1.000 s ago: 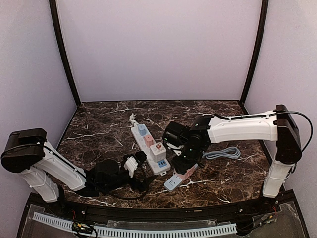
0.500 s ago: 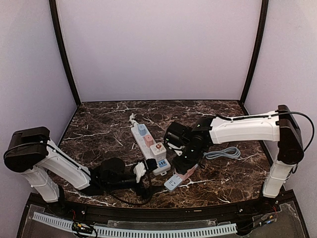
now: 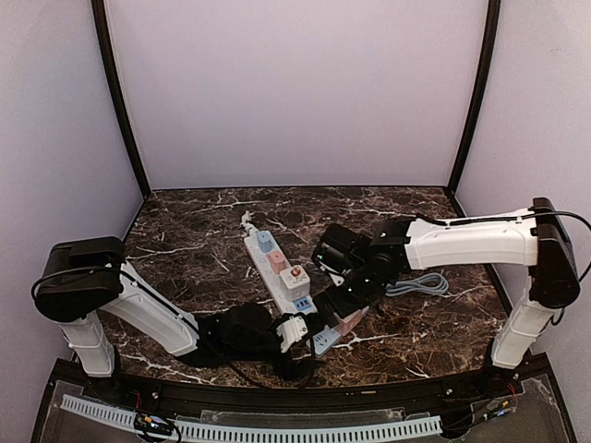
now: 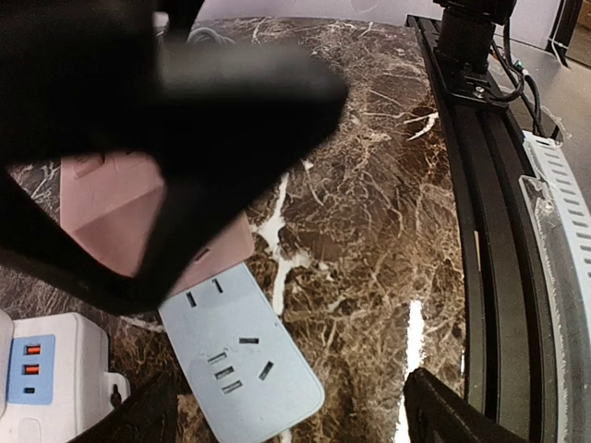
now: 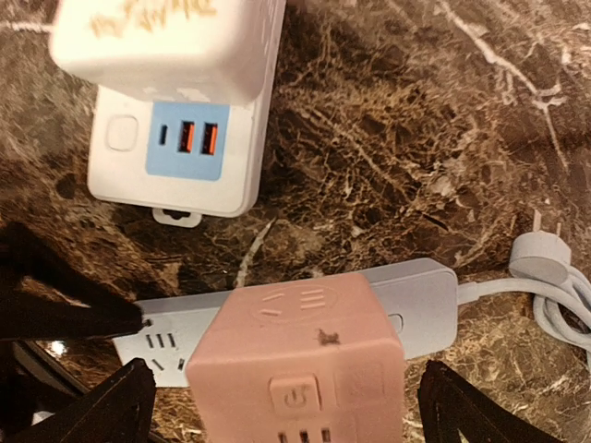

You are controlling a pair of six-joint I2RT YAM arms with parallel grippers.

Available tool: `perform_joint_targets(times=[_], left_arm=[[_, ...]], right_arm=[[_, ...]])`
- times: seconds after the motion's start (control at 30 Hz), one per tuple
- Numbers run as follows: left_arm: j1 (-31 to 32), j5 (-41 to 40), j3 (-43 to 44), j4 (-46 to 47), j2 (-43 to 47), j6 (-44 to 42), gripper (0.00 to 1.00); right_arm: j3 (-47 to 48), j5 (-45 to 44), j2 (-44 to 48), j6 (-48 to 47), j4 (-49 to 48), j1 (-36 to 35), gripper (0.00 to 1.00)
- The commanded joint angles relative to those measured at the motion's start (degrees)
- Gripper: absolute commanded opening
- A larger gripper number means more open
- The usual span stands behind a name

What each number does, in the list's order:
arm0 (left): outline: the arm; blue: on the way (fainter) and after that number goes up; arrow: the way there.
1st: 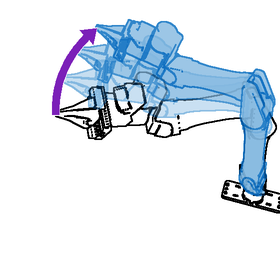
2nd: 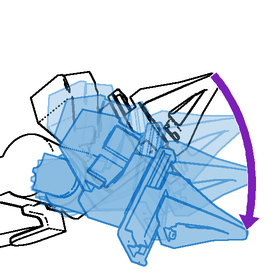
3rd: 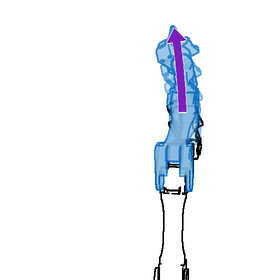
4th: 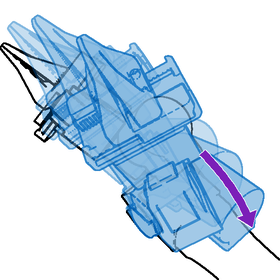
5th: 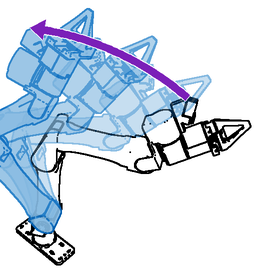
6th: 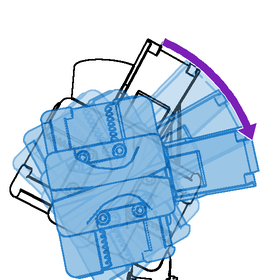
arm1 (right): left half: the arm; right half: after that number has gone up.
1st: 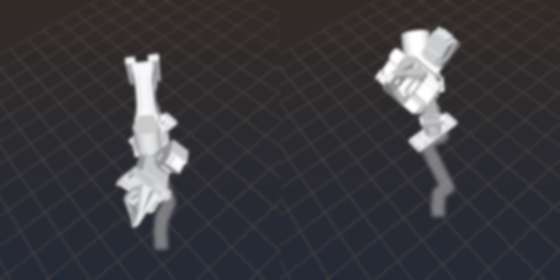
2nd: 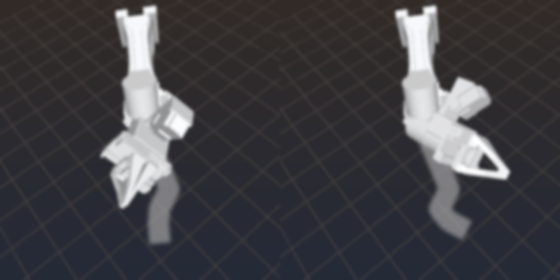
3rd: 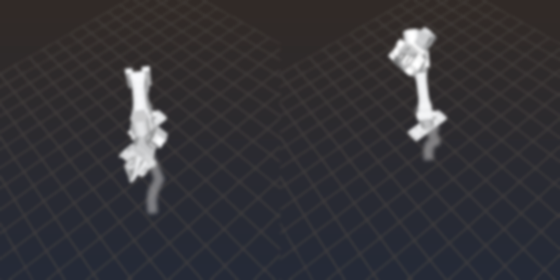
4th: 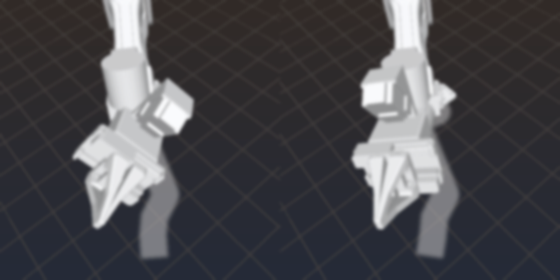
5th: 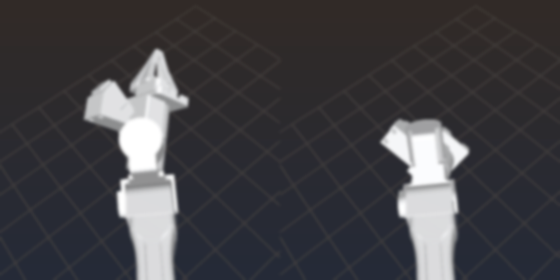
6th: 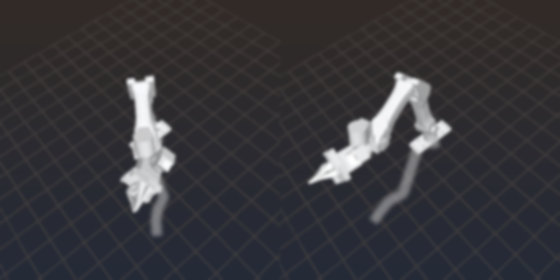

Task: Insert the plug

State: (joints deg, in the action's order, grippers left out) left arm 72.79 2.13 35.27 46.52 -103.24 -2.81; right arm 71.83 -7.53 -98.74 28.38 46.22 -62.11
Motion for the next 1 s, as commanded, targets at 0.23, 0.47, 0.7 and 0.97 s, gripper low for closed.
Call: perform_joint_targets(times=[0.23,0.47,0.7,0.97], left_arm=[[0.68,-7.08,6.10,-6.24,-5.20,1.48,0.66],[0.68,-11.94,9.58,-9.07,-7.87,2.53,0.44],[0.68,-15.61,16.35,-13.17,-11.46,5.33,0.30],[-0.14,-17.73,26.01,-16.71,-15.83,4.81,0.30]], right_arm=[[-5.13,-10.96,18.10,8.50,-1.48,-0.28,0.99],[-9.69,-12.26,25.85,10.34,-3.57,-0.38,0.99],[-14.67,-16.31,32.08,12.72,-5.17,-0.37,0.99],[-19.14,-20.54,36.77,14.44,-8.65,-0.34,0.98]])
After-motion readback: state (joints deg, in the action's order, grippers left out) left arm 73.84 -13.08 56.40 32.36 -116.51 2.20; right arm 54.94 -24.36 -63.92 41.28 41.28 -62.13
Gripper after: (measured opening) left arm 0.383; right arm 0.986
